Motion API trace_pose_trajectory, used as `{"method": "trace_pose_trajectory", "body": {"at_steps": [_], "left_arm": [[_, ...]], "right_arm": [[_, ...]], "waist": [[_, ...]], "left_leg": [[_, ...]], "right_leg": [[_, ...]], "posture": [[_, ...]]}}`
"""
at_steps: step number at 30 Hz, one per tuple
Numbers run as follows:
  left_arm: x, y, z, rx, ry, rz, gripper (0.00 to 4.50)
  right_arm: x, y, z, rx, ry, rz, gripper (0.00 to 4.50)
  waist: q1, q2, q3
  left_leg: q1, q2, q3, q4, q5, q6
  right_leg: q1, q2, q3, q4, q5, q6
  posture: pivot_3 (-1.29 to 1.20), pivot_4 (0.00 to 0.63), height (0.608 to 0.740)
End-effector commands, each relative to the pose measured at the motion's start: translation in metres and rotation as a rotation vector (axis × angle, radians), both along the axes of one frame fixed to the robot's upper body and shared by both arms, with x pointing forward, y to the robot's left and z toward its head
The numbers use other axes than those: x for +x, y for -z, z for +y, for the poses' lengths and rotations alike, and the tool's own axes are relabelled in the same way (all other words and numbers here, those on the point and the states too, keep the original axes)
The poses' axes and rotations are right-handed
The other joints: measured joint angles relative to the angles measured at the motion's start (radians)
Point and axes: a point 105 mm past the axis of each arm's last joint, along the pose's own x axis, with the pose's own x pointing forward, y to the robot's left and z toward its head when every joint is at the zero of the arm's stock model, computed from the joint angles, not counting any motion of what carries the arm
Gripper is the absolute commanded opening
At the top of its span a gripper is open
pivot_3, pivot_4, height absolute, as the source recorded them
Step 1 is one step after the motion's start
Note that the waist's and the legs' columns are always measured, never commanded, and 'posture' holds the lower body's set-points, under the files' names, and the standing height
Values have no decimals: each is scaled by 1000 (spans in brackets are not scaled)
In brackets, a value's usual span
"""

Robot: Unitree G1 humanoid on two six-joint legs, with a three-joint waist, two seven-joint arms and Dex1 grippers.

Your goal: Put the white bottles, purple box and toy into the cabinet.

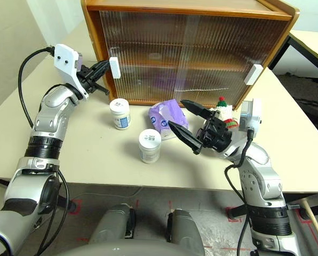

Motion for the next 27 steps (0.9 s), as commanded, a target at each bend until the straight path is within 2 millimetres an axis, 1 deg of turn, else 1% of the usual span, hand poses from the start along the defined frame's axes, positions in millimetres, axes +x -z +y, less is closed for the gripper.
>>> {"method": "trace_pose_trajectory", "body": {"at_steps": [1,7,10,18,21,24,27], "left_arm": [[3,-3,-12,20,40,-6,22],[12,-7,-18,41,70,-11,22],[13,-9,-26,50,104,-15,22],[12,-9,-53,75,199,-17,22],[12,-11,-63,77,228,-23,22],[13,-14,-74,76,253,-30,22],[13,-15,-84,79,279,-31,22]], "right_arm": [[-2,-1,-1,-14,14,-16,4500],[-1,1,0,-10,32,-12,4500],[0,3,1,-18,45,-4,4500],[-2,5,9,5,67,-2,4500],[1,7,8,-10,97,3,4500],[5,4,8,4,135,-5,4500],[6,4,11,8,145,-9,4500]], "waist": [[0,0,0],[-9,0,-1],[-21,0,-1],[-48,0,-1],[-56,0,-1],[-70,0,-1],[-75,1,-2]], "left_leg": [[0,0,0,0,0,0],[0,0,0,1,0,0],[0,0,0,1,0,0],[0,0,0,2,0,0],[0,0,0,3,0,0],[0,0,-1,3,0,0],[0,0,-1,4,0,0]], "right_leg": [[0,0,0,0,0,0],[0,1,0,0,0,0],[1,1,0,0,0,0],[1,1,0,0,0,1],[2,1,0,0,0,1],[2,1,0,0,-1,2],[2,1,0,0,-1,3]], "posture": [[35,0,740],[16,0,740],[-3,0,740],[-23,0,740],[-39,0,740],[-47,0,740],[-59,0,740]]}}
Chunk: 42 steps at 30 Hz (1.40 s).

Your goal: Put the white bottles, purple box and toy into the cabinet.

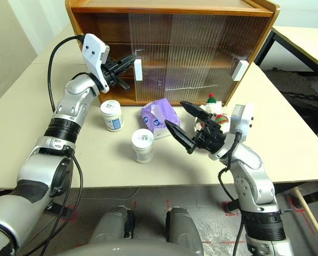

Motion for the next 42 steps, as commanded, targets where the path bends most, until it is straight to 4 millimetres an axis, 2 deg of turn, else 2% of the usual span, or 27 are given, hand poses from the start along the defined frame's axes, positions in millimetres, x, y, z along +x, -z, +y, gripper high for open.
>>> {"method": "trace_pose_trajectory", "body": {"at_steps": [1,8,11,13,18,23,26,29,33,42], "left_arm": [[-1,1,-18,29,55,-3,22],[-2,2,-39,26,105,7,22],[-1,-4,-38,14,101,-11,22],[-1,-11,-31,0,86,-28,22],[-6,-23,8,-37,4,-59,22],[-15,1,35,-18,-53,4,22],[-19,9,52,-49,-102,38,22],[-19,14,60,-56,-136,58,22],[-15,23,50,-36,-139,84,22],[4,36,19,41,-132,144,22]], "right_arm": [[-2,-5,6,-7,5,-31,4500],[-3,-2,8,-14,25,-20,4500],[-4,-2,7,-14,34,-22,4500],[-4,-2,6,-14,40,-21,4500],[-3,0,8,-13,32,-18,4500],[1,0,15,-14,-2,-24,4500],[3,0,16,-12,-10,-22,4500],[4,-1,14,-10,-6,-21,4500],[5,1,12,-14,-3,-17,4500],[1,-5,15,-24,9,-34,4500]], "waist": [[-4,1,-1],[-26,1,-1],[-34,2,-1],[-41,2,-1],[-58,4,-3],[-50,8,-5],[-41,8,-5],[-29,7,-5],[-19,7,-5],[-26,7,-5]], "left_leg": [[0,0,0,0,0,0],[0,0,0,1,0,0],[0,0,0,1,0,0],[0,1,0,1,0,0],[1,2,0,1,0,0],[4,2,1,1,0,0],[6,2,1,2,0,0],[7,2,1,3,0,0],[14,2,2,2,0,-1],[14,1,3,0,0,-1]], "right_leg": [[0,0,0,0,0,0],[0,1,1,0,0,1],[0,1,2,0,0,2],[0,2,2,0,0,2],[0,4,5,1,0,2],[1,4,6,4,0,2],[2,4,6,5,0,2],[3,3,7,6,0,2],[8,2,7,5,0,2],[8,2,8,5,-1,1]], "posture": [[-61,0,740],[-93,0,740],[-97,0,740],[-97,0,740],[-64,0,740],[-30,0,740],[-19,2,740],[-11,7,740],[-10,8,740],[-66,9,740]]}}
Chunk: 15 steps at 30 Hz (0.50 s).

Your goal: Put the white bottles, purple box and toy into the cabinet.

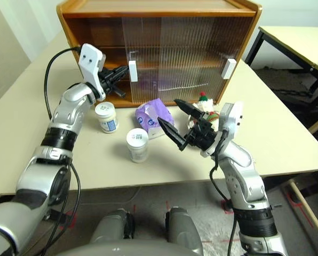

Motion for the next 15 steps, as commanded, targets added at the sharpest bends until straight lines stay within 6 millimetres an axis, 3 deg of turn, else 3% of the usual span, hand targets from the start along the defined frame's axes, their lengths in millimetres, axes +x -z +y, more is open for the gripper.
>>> {"method": "trace_pose_trajectory", "body": {"at_steps": [1,15], "left_arm": [[5,6,-10,47,8,19,22],[6,0,-56,42,124,5,22]], "right_arm": [[-2,-4,-1,-12,17,-21,4500],[-4,-3,-5,-15,43,-23,4500]], "waist": [[-1,0,0],[-3,0,0]], "left_leg": [[1,0,0,-1,0,0],[-1,-2,1,-6,0,0]], "right_leg": [[0,0,0,0,0,0],[0,1,5,-5,-4,5]], "posture": [[-70,9,740],[-93,4,740]]}}
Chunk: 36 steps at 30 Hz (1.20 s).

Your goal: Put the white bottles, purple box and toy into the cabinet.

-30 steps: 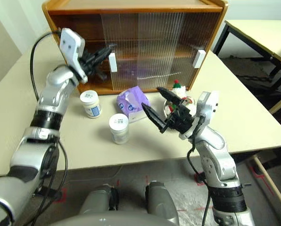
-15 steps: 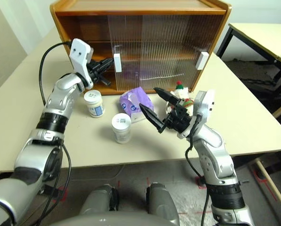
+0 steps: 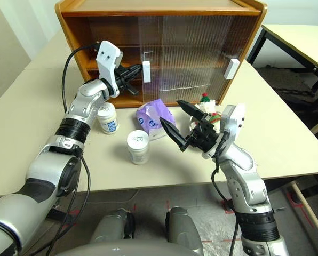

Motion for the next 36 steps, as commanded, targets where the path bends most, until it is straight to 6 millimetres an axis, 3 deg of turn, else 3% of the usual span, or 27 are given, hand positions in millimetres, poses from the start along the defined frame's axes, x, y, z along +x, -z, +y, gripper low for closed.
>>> {"method": "trace_pose_trajectory", "body": {"at_steps": [1,4,8,15,20,24,27,31,33,36], "left_arm": [[0,0,-19,33,40,-6,22],[-1,-3,-27,37,60,-17,22],[-3,-11,-18,33,58,-46,22],[-17,-24,41,58,15,-58,22],[-49,-19,89,138,2,-32,1751],[-82,-12,134,87,-45,42,3293],[-105,1,149,61,-58,106,4401],[-131,31,148,68,-48,195,4482],[-138,41,145,68,-47,220,4482],[-141,61,143,64,-73,279,4482]], "right_arm": [[-3,-6,0,-14,1,-36,4500],[-3,-6,-1,-16,-2,-35,4500],[-3,-5,0,-13,-6,-33,4500],[-1,-2,0,-19,-25,-24,4500],[3,5,-5,-57,-54,-5,4500],[10,6,-11,-70,-69,-2,4500],[12,7,-11,-81,-92,-1,4500],[16,7,-10,-78,-106,-1,4500],[16,8,-8,-76,-116,1,4500],[16,8,-6,-74,-126,3,4500]], "waist": [[-1,0,0],[-1,0,0],[-4,0,0],[-30,0,0],[-26,0,0],[-12,1,1],[1,1,2],[33,4,4],[49,3,5],[65,4,6]], "left_leg": [[0,0,0,0,0,0],[0,0,0,0,0,0],[0,0,0,-1,0,0],[2,1,1,-3,0,0],[3,1,1,-3,0,0],[4,2,1,-4,0,0],[4,2,1,-5,0,-1],[4,2,1,-6,-1,-1],[3,2,1,-6,-1,-1],[3,2,1,-7,-1,-1]], "right_leg": [[0,0,0,0,0,0],[0,0,0,0,0,0],[0,1,0,0,0,0],[0,2,4,0,0,0],[0,2,5,1,0,-1],[-1,0,5,1,1,-4],[-1,-9,3,0,1,-7],[-3,-14,2,0,-3,-12],[-6,-15,3,0,-10,-22],[-6,-16,3,0,-10,-23]], "posture": [[-93,4,740],[-94,4,740],[-85,5,740],[-39,9,740],[10,13,740],[45,16,740],[63,18,740],[86,23,740],[92,26,740],[98,28,740]]}}
